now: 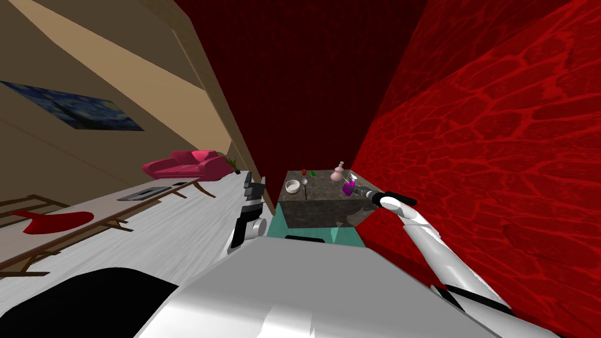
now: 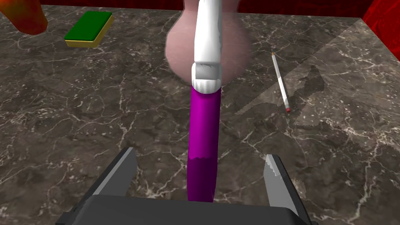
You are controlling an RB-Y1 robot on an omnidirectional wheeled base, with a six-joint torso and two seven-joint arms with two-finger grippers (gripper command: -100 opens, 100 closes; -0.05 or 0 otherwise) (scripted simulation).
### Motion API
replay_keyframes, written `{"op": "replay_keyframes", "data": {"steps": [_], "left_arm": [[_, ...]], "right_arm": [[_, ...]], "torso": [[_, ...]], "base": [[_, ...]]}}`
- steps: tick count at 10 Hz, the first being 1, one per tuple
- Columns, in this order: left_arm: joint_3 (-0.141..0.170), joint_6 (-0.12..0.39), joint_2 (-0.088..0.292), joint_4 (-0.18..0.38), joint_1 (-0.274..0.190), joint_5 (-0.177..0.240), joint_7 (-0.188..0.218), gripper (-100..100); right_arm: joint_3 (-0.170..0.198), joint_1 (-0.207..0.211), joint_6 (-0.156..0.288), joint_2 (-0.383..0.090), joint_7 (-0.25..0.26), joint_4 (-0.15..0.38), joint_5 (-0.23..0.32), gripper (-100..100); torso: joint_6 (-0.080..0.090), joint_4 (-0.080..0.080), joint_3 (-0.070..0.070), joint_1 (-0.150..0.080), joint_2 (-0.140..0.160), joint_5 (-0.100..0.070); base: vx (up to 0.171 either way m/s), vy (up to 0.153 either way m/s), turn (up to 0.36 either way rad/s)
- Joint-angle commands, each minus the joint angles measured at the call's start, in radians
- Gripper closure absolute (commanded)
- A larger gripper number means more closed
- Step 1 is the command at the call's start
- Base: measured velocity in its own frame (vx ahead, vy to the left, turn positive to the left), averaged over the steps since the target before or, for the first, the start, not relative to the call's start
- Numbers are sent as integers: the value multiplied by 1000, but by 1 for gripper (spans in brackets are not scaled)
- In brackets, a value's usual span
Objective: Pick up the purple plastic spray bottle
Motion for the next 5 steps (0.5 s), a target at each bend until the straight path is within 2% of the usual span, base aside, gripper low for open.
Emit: {"op": "replay_keyframes", "data": {"steps": [1, 2, 3, 4, 5], "left_arm": [[0, 0, 0, 0, 0, 0, 0, 0], [0, 0, 0, 0, 0, 0, 0, 0], [0, 0, 0, 0, 0, 0, 0, 0], [0, 0, 0, 0, 0, 0, 0, 0], [0, 0, 0, 0, 0, 0, 0, 0]], "right_arm": [[0, -18, 29, -16, -19, 21, -25, -100], [0, -29, 47, -28, -32, 35, -42, -100], [0, -22, 34, -21, -22, 27, -31, -100], [0, -23, 38, -22, -25, 28, -33, 0], [22, 27, -13, -61, -41, -22, -53, -100]], "torso": [[0, 0, 0, 0, 0, 0], [0, 0, 1, 0, 1, 0], [0, 0, 1, 0, 2, 0], [0, 1, 2, 1, 3, 0], [0, 1, 2, 1, 4, 0]], "base": [[44, -12, 21], [37, -5, 29], [16, -2, 7], [0, 0, 0], [85, -19, -108]]}}
